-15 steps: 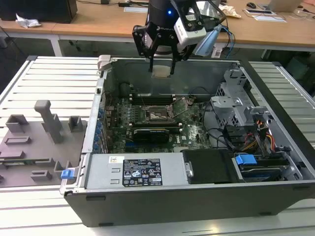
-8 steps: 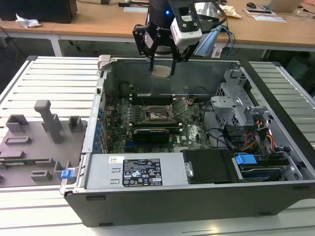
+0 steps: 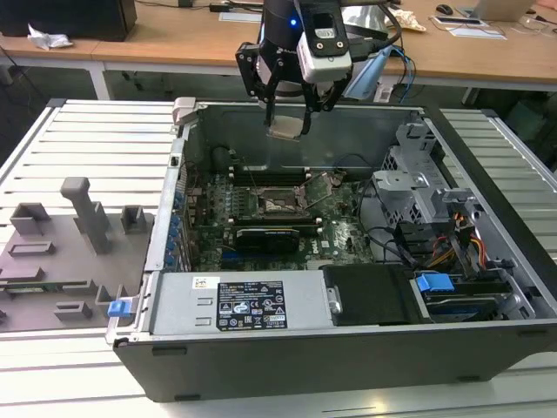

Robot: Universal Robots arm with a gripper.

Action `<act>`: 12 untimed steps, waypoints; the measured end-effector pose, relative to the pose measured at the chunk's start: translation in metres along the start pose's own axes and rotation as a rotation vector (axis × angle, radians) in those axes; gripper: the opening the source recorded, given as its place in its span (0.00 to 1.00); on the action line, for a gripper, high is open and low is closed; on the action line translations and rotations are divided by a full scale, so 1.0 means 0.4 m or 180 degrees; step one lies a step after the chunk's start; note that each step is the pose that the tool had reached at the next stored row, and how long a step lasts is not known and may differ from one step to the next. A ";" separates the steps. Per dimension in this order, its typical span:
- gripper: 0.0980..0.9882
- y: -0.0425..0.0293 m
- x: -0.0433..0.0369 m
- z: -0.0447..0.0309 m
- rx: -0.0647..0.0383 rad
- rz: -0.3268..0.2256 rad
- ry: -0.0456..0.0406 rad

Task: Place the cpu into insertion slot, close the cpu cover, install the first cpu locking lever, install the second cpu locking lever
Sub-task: 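Place the cpu into insertion slot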

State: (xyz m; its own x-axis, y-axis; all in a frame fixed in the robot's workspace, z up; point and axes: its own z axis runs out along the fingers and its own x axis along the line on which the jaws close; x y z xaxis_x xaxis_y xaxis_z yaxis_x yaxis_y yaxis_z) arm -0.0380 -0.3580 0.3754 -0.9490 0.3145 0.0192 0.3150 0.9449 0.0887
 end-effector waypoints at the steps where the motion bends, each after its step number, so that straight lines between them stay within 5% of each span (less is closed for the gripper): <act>1: 0.49 0.000 0.000 0.000 0.0000 0.0021 -0.0002; 12: 0.49 0.000 0.000 0.001 -0.0005 0.0256 -0.0023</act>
State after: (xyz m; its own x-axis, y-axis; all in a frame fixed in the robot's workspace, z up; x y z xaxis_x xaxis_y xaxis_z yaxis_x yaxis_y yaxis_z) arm -0.0380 -0.3580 0.3751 -0.9206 0.3901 0.0193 0.3903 0.9164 0.0887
